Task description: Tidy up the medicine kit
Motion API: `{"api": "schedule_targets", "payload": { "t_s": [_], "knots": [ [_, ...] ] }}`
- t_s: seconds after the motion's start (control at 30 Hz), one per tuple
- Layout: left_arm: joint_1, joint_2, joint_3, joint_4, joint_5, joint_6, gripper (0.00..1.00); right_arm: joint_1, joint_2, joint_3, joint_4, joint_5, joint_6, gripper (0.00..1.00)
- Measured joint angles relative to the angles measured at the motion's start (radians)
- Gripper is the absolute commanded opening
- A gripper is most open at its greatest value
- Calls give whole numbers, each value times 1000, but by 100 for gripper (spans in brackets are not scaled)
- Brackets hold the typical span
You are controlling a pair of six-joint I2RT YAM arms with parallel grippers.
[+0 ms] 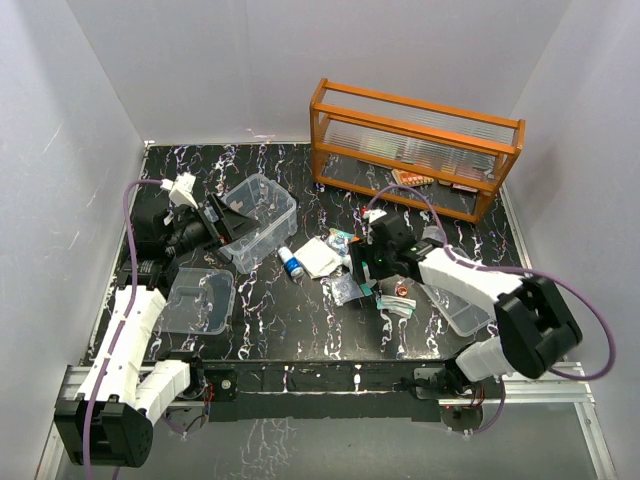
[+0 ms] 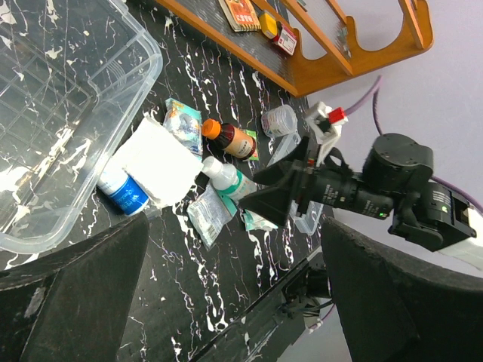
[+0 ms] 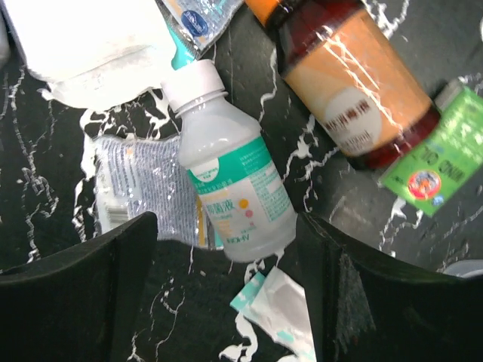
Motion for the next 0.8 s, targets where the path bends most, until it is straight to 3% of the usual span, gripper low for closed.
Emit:
{"api": "schedule_targets", "payload": {
  "t_s": [0.17, 0.3, 0.47, 0.8],
  "knots": [
    [0, 24, 23, -18, 18, 24, 95, 51, 121, 69, 0, 66, -79, 60],
    [0, 35, 50, -40, 27, 49, 95, 68, 135, 73, -11, 103, -117, 58],
    [0, 36, 54, -54, 35, 66, 95, 71, 139, 73, -13, 123, -152, 46],
    [0, 54, 54, -53, 61, 45, 95, 71, 169, 100, -14, 132, -177, 52]
  ]
}}
